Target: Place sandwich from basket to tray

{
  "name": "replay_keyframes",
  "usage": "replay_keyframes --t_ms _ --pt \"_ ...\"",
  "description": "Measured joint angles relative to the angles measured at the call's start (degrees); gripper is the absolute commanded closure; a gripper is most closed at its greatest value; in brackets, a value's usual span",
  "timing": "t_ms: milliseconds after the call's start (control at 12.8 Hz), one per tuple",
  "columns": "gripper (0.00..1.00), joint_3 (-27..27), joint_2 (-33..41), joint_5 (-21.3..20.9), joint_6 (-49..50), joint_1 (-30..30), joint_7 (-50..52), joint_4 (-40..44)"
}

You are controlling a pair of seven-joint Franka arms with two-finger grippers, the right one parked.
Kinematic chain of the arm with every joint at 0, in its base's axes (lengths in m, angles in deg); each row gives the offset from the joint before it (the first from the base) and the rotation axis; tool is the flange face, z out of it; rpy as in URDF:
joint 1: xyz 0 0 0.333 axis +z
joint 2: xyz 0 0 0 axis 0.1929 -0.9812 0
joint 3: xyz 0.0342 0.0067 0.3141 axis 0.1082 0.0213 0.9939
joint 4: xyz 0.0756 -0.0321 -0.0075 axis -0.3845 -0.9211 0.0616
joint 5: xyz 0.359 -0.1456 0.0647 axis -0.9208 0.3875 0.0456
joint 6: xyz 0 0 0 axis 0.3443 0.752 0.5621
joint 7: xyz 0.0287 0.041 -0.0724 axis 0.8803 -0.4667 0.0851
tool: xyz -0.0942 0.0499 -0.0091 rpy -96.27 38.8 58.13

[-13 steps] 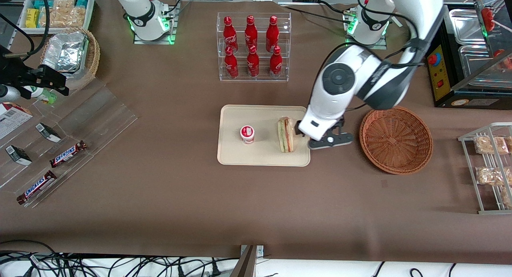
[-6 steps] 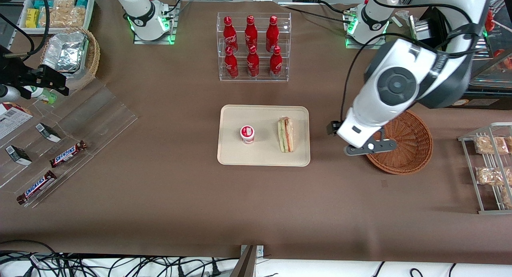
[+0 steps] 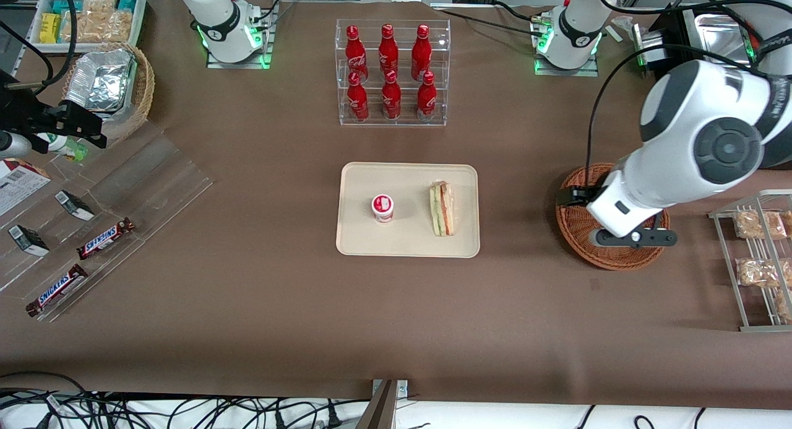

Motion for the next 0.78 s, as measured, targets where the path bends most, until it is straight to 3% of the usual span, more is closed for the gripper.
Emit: replay_keyframes --t_ms 234,469,781 --pt "0.00 13.4 2.7 6.2 1.2 -5.5 -9.5 0.3" --pt "0.00 21.6 4.8 7.4 3.1 -9.2 -16.4 0.4" --pt "0.00 25.4 5.1 9.1 3.3 -10.4 -19.5 0.4"
